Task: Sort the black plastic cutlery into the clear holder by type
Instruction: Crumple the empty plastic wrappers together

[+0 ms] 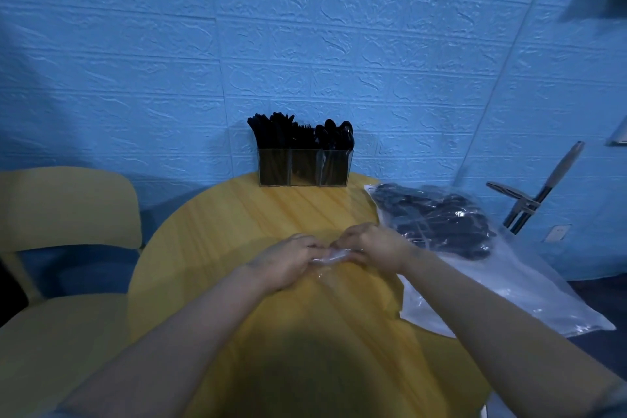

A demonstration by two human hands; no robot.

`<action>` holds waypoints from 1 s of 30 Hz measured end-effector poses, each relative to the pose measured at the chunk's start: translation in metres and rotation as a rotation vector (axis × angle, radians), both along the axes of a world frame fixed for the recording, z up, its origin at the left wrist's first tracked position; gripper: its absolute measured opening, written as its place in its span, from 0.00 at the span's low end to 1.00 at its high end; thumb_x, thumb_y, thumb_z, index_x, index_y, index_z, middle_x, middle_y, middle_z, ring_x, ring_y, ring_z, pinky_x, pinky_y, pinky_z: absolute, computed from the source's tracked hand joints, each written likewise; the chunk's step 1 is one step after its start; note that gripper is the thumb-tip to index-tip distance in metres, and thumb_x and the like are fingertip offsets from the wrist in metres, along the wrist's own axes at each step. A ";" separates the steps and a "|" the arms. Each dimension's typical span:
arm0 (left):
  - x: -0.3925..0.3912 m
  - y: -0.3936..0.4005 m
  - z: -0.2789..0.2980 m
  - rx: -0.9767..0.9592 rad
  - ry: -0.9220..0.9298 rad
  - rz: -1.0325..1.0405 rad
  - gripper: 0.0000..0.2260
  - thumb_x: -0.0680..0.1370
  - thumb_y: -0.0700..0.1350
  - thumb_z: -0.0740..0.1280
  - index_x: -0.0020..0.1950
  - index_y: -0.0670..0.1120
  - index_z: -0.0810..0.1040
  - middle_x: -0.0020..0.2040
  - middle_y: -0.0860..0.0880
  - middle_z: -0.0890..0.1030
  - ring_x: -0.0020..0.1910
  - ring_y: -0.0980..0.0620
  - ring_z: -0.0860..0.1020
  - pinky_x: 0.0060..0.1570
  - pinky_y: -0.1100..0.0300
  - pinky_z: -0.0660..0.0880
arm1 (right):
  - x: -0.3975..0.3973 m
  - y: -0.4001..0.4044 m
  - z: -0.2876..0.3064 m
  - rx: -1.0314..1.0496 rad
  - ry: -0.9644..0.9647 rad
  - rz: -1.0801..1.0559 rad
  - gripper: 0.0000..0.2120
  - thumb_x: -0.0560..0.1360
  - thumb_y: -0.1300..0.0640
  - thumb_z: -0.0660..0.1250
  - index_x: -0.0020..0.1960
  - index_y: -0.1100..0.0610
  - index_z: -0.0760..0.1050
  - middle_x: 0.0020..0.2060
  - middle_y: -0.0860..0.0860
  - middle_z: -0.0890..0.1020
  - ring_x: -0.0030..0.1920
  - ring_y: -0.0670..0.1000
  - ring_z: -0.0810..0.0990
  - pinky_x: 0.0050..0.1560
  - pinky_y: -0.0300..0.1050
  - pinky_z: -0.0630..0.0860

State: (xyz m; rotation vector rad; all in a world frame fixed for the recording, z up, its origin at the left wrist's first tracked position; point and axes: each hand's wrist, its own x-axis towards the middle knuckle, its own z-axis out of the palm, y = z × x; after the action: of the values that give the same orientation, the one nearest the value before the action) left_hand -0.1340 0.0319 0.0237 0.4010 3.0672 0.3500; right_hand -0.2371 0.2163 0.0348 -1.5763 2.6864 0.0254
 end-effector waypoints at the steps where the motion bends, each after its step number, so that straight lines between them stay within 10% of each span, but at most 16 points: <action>1: 0.003 0.001 -0.001 0.030 0.003 0.009 0.19 0.83 0.44 0.56 0.74 0.53 0.64 0.72 0.51 0.67 0.70 0.50 0.63 0.66 0.63 0.58 | 0.005 0.000 -0.004 -0.031 0.035 -0.021 0.16 0.79 0.47 0.60 0.65 0.46 0.74 0.58 0.49 0.79 0.57 0.52 0.77 0.60 0.52 0.72; 9: 0.040 0.023 -0.014 -0.192 0.102 0.249 0.25 0.81 0.60 0.52 0.75 0.52 0.57 0.73 0.48 0.60 0.68 0.48 0.63 0.66 0.54 0.65 | 0.038 -0.018 -0.017 -0.198 0.149 -0.290 0.15 0.76 0.53 0.60 0.59 0.45 0.79 0.50 0.51 0.81 0.50 0.56 0.80 0.48 0.49 0.76; 21: 0.018 0.034 -0.023 0.027 0.208 0.452 0.16 0.82 0.50 0.55 0.69 0.51 0.71 0.62 0.49 0.75 0.62 0.49 0.70 0.56 0.56 0.71 | 0.097 -0.010 -0.018 -0.412 -0.081 -0.502 0.16 0.80 0.49 0.56 0.60 0.59 0.70 0.49 0.58 0.82 0.52 0.61 0.79 0.49 0.49 0.70; 27: 0.021 0.041 -0.018 0.454 0.163 0.448 0.16 0.83 0.48 0.51 0.63 0.41 0.72 0.57 0.40 0.79 0.55 0.44 0.76 0.48 0.60 0.67 | 0.112 -0.026 0.005 -0.522 -0.639 -0.658 0.22 0.83 0.51 0.45 0.57 0.62 0.73 0.53 0.61 0.77 0.56 0.60 0.74 0.50 0.47 0.65; 30: 0.028 0.037 -0.011 0.573 0.051 0.406 0.19 0.82 0.54 0.52 0.60 0.42 0.74 0.55 0.42 0.80 0.54 0.44 0.77 0.51 0.57 0.70 | 0.115 -0.033 0.013 -0.802 -0.953 -0.778 0.22 0.82 0.52 0.47 0.42 0.61 0.74 0.37 0.57 0.76 0.39 0.56 0.73 0.42 0.47 0.67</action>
State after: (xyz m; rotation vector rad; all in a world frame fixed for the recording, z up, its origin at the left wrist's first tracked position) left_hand -0.1064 0.0694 0.0123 -0.2247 3.0230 1.2550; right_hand -0.1222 0.1830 0.0482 -0.2173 2.2799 -1.4915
